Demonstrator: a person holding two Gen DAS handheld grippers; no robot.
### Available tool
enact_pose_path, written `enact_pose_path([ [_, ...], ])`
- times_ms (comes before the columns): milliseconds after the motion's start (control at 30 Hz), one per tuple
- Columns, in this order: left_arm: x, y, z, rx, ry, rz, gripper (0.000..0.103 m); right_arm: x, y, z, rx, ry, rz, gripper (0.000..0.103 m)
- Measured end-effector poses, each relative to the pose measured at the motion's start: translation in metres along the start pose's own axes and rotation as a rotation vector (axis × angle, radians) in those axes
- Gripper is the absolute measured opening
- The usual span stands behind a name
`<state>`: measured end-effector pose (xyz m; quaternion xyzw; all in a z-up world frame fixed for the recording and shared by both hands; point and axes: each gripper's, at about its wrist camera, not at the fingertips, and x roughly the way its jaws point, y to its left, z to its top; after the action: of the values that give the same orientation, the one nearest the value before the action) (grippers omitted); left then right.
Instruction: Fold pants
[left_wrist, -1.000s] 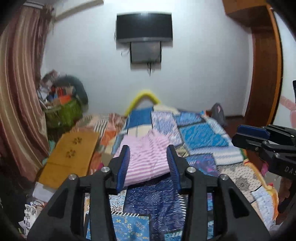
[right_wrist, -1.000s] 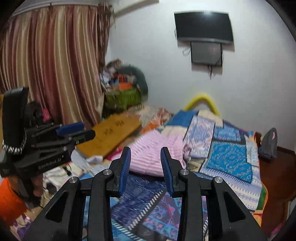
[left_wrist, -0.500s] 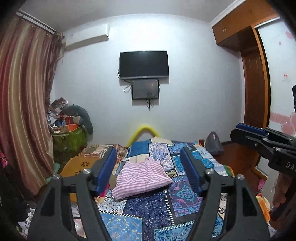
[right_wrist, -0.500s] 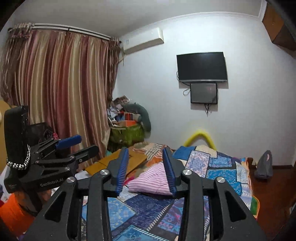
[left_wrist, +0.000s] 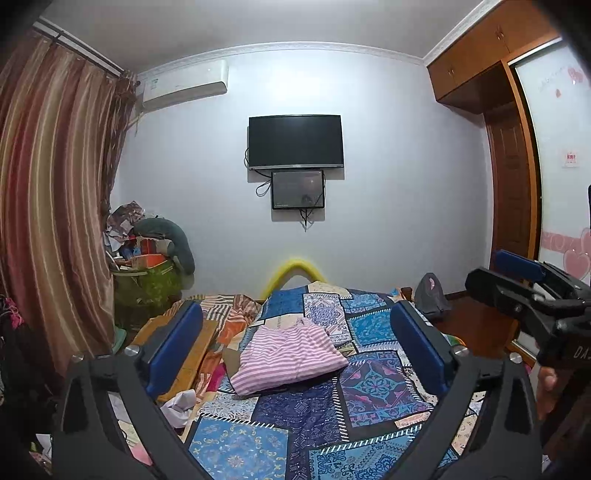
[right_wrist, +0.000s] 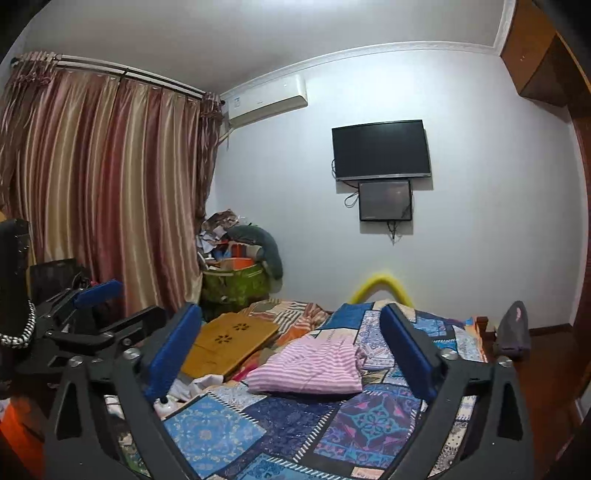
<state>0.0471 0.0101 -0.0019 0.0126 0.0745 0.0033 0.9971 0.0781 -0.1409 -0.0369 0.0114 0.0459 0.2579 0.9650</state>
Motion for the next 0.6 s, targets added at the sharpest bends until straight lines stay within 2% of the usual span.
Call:
enact_pose_path([
  [600,0.0083,0.0041,-0.0063,-0.031,0.010,-0.010,0.103,-0.0053,0.0015,-0.0052,0.013,0.005,-0.025,0.103],
])
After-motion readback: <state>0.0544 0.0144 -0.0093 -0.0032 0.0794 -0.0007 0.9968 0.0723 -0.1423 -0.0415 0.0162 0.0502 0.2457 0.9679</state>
